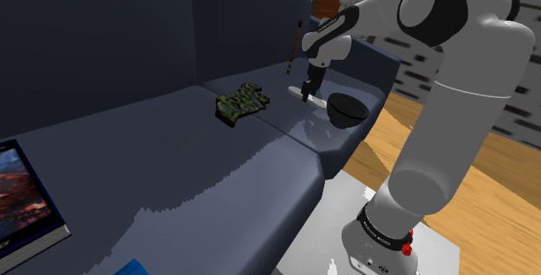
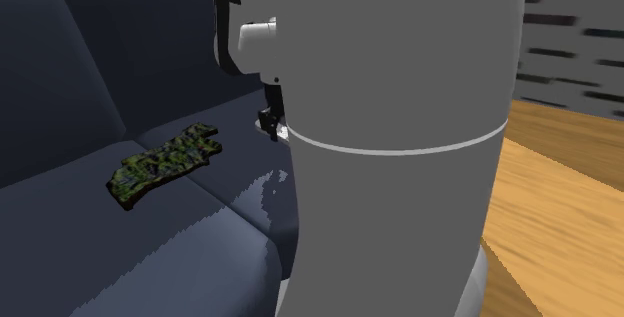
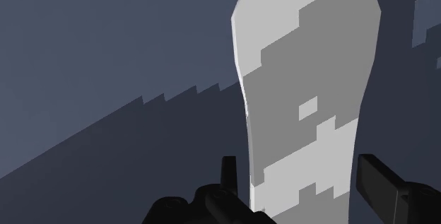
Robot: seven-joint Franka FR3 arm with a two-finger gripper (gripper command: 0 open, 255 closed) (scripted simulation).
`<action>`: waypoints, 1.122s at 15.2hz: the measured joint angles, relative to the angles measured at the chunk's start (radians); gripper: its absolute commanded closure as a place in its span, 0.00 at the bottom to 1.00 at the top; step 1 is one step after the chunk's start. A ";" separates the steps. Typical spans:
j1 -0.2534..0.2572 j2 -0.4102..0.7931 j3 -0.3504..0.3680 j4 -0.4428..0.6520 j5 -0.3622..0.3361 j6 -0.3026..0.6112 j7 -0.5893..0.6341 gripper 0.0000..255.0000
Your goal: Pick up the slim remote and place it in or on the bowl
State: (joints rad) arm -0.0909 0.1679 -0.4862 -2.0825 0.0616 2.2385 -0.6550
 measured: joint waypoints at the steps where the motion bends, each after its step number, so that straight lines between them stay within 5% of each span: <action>1: 0.001 -0.008 -0.001 0.007 -0.005 -0.014 0.003 1.00; 17: 0.012 -0.102 -0.008 0.126 -0.060 -0.215 0.036 1.00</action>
State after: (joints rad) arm -0.0788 0.0663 -0.4942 -1.9563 0.0017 2.0230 -0.6187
